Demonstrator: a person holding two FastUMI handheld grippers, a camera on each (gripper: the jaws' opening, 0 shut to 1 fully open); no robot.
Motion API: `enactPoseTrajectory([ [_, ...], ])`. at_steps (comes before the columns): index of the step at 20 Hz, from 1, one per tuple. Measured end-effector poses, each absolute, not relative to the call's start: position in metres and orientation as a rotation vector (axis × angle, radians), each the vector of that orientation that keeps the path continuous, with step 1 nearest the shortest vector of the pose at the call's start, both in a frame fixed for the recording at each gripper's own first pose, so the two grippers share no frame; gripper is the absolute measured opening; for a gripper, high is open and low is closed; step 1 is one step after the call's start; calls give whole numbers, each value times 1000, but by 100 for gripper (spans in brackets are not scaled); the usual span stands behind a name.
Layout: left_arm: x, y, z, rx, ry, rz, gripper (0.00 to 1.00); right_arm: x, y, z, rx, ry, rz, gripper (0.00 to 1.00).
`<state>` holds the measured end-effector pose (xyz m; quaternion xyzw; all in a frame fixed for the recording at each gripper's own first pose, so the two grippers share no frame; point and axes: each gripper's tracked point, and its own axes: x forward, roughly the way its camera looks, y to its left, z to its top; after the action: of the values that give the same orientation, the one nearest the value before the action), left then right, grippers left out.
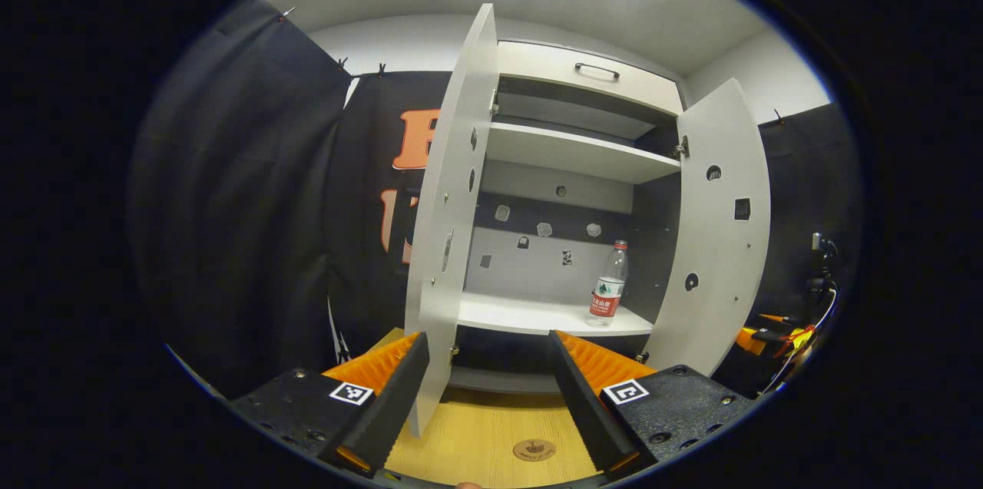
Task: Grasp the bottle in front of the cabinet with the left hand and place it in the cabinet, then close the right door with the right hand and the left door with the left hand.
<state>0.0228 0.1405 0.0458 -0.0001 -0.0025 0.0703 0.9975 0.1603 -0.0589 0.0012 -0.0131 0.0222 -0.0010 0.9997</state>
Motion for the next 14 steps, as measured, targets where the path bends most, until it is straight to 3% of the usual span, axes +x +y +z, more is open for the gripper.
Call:
enactPoseTrajectory([
  [10,4,163,47,-33,-8,206,93,173,6,2,-18,48,155,94],
  [14,-3,182,54,-7,-14,250,93,191,18,4,-24,35,151,94],
])
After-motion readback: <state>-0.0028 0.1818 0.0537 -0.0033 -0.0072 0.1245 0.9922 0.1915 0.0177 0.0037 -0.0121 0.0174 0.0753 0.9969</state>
